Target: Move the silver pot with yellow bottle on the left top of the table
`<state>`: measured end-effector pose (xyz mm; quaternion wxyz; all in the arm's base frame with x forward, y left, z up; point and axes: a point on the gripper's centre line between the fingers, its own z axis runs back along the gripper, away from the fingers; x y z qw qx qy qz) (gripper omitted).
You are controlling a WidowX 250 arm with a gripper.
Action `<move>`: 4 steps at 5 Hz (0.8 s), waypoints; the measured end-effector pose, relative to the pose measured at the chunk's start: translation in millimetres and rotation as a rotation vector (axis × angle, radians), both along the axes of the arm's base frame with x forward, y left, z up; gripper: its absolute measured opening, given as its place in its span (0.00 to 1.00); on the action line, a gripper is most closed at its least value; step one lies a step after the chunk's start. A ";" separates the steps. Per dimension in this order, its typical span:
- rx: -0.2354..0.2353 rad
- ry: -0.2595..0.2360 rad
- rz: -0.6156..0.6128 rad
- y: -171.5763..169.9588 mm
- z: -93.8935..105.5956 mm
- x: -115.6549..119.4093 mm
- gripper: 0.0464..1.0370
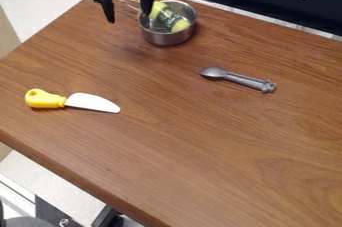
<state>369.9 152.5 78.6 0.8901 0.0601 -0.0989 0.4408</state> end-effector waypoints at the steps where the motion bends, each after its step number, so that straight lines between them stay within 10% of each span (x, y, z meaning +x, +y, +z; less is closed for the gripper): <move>1: -0.006 0.002 -0.111 -7.6 12.6 -11.4 0.96; 4: -0.025 0.074 -0.587 -43.0 21.0 -34.8 0.96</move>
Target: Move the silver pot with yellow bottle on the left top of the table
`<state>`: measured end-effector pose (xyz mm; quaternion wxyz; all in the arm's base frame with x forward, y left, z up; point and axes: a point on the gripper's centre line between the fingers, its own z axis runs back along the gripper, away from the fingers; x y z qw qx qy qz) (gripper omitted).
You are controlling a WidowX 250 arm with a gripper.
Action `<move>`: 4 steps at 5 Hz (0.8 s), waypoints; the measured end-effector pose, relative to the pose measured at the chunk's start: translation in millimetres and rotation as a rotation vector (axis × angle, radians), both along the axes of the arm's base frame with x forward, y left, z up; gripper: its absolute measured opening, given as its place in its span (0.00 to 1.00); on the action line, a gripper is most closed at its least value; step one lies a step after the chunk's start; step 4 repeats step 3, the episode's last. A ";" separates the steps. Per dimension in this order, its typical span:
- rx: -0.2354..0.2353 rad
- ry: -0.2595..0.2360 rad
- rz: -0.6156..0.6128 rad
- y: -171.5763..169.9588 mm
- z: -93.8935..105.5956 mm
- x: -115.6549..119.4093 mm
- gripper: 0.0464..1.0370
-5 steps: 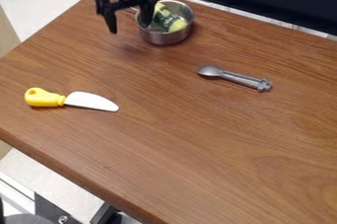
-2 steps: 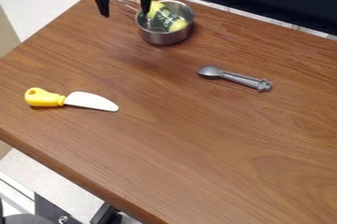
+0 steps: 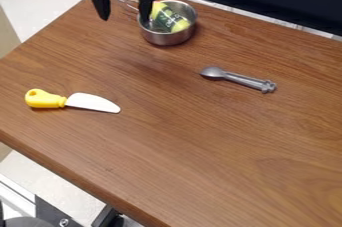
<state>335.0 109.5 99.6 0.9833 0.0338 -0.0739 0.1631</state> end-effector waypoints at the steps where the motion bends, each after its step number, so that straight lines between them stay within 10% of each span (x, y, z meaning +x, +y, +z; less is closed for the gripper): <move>1: 0.027 -0.009 -0.164 -21.5 6.3 11.8 0.96; 4: 0.012 0.009 -0.428 -59.2 16.5 21.3 0.96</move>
